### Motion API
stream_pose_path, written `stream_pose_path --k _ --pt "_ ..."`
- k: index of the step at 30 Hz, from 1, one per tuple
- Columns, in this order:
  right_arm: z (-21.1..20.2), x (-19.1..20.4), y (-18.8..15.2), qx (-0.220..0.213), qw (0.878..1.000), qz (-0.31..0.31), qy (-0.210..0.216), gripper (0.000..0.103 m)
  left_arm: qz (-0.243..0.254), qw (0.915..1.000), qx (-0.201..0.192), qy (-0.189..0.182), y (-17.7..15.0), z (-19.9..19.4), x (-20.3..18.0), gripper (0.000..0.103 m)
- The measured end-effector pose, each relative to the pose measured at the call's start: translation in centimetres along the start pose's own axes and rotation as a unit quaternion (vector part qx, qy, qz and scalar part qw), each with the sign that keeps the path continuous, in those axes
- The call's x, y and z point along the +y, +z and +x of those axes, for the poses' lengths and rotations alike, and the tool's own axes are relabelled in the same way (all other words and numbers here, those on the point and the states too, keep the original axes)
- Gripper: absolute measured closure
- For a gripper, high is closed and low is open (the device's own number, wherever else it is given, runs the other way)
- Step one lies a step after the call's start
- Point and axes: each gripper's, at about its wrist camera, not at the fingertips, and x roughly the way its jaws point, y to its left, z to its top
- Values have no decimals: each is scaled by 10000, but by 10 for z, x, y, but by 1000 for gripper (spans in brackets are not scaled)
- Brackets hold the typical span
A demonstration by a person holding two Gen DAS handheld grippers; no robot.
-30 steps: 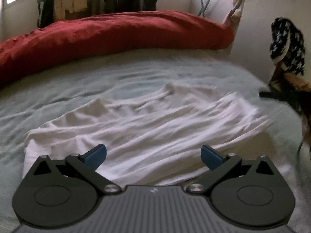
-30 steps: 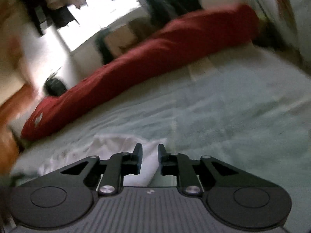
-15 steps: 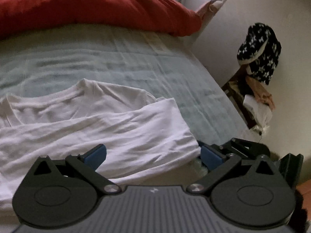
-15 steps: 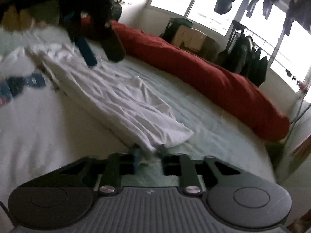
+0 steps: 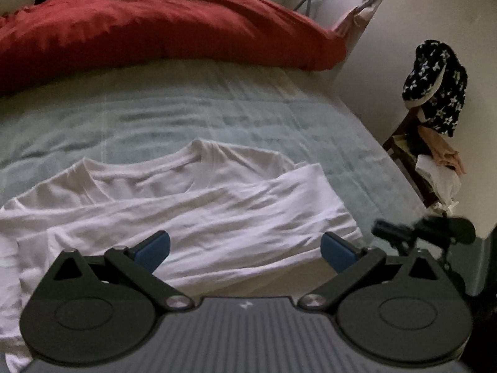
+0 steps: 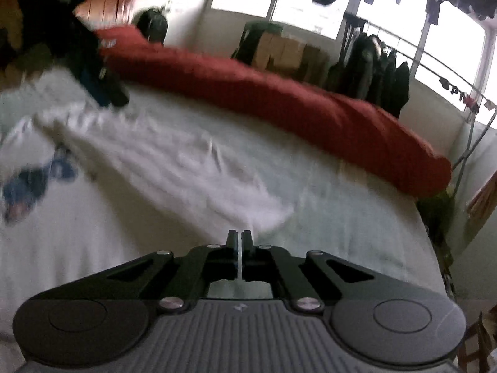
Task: Fold clothes
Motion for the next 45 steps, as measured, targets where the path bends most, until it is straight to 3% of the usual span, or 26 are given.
stream_pose_path --k 3,8,10,14,18,22,24,29,31,34,35,40,43,45 --pt "26 6 6 80 9995 211 210 100 -83 9999 13 125 -10 9 13 1" --pt "37 11 -19 460 9980 375 233 98 -503 9962 239 675 -53 22 62 1" --pt "26 9 -18 501 9977 397 229 98 -273 9980 -17 570 -66 13 72 1" --pt "18 14 9 268 9990 293 219 96 -29 9977 -252 629 -61 -6 64 1" --pt "48 22 36 180 9978 532 341 94 473 9942 -314 914 -67 -4 61 1" --pt "93 29 22 660 9912 997 565 93 575 9943 -406 804 -92 -13 80 2" --pt "89 21 19 554 9879 1318 609 93 491 9924 -290 1092 -99 -23 87 3" --pt "70 22 34 335 9894 1381 313 79 -59 9944 -694 792 -100 -62 106 3" --pt "76 27 36 438 9887 1420 216 78 -274 9935 -916 615 -91 -71 108 3" --pt "98 30 30 775 9822 1641 480 78 -382 9939 -954 395 -74 -70 103 3" --pt "93 31 31 690 9831 1645 421 78 -396 9941 -953 327 -68 -69 101 3" --pt "71 42 38 217 9871 1550 322 74 -301 9961 -827 -31 -41 -34 85 3" --pt "81 57 35 386 9898 1300 433 74 -258 9970 -728 -33 -39 -4 80 3" --pt "88 61 27 500 9886 1353 435 74 -262 9980 -545 183 -48 11 85 4"
